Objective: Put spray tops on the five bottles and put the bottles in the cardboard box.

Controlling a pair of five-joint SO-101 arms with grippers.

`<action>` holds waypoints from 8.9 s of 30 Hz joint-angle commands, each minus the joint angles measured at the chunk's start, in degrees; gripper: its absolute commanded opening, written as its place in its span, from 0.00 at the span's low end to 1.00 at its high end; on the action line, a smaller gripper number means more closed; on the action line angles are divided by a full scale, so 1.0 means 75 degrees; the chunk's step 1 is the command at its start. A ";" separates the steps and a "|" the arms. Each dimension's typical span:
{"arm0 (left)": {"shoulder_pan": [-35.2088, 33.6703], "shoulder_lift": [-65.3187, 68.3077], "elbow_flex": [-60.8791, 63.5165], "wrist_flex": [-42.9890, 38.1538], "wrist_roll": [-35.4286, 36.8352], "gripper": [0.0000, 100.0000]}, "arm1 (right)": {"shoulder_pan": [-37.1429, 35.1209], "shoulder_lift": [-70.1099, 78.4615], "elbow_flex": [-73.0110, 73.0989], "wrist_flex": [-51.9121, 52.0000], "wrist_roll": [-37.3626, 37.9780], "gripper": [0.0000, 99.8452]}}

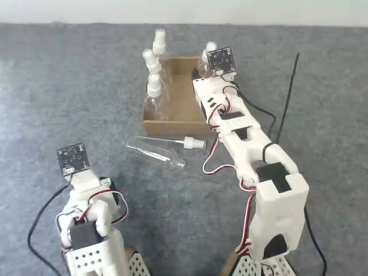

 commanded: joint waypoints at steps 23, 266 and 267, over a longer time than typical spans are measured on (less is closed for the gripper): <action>-0.0035 -0.0129 -0.0076 0.0035 -0.0023 0.04 | 0.0123 0.0463 -0.1020 -0.0147 0.0117 0.12; -0.0035 -0.0129 -0.0076 0.0035 -0.0023 0.04 | -0.4355 -0.1963 -0.0352 0.8856 0.1571 0.07; -0.0035 -0.0129 -0.0076 0.0035 -0.0023 0.04 | -0.4355 -0.2034 -0.0363 0.8949 0.1571 0.07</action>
